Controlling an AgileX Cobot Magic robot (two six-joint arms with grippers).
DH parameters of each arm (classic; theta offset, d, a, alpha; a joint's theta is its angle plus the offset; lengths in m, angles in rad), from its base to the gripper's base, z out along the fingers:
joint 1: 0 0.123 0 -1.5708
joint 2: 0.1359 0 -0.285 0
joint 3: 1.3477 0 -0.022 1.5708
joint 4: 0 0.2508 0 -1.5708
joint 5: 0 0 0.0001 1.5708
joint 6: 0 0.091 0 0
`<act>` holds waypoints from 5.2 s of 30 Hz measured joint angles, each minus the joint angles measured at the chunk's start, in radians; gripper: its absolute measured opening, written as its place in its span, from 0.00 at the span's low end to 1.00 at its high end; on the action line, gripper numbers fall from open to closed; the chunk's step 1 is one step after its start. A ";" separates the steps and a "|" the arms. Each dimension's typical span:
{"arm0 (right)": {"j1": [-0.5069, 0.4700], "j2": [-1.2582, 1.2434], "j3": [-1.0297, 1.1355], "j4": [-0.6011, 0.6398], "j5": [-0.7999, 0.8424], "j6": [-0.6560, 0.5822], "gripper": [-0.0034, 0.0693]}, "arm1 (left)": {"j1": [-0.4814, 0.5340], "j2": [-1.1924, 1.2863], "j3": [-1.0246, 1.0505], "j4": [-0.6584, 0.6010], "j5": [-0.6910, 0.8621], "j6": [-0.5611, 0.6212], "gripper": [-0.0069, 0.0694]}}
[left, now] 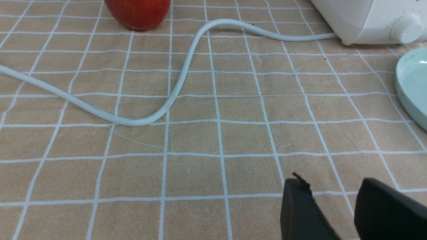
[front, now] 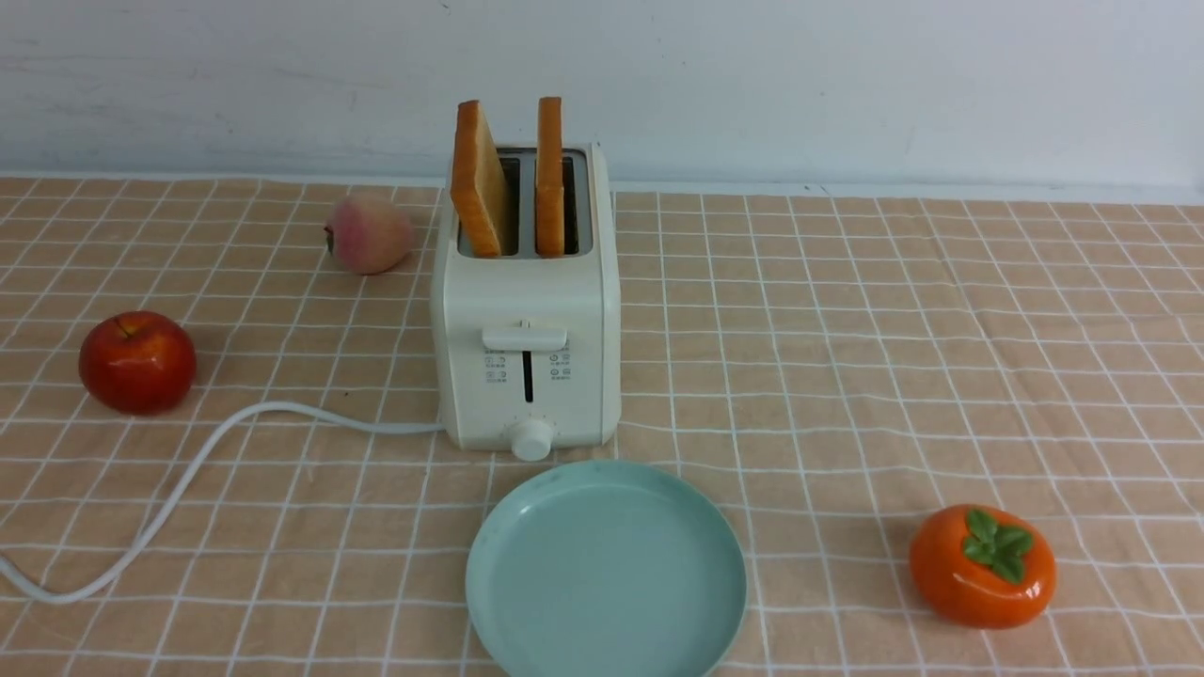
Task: Take toasted bread from bread machine on light coffee tablecloth place on plate.
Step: 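Grasp the toast slice in the toaster and pull it up out of the slot with the right gripper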
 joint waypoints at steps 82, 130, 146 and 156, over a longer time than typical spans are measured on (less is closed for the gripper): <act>0.000 0.620 -1.107 0.024 -0.114 0.326 0.38 | 0.000 0.395 -0.858 -0.543 -0.424 0.264 0.41; 0.611 2.135 -2.308 -0.181 0.549 0.628 0.39 | 0.000 0.941 -1.185 0.306 0.599 -0.722 0.41; 0.592 2.227 -2.313 -0.352 0.393 0.726 0.59 | 0.000 0.941 -1.185 0.304 0.599 -0.719 0.41; 0.589 2.274 -2.313 -0.322 0.373 0.726 0.38 | 0.000 0.941 -1.185 0.304 0.599 -0.718 0.40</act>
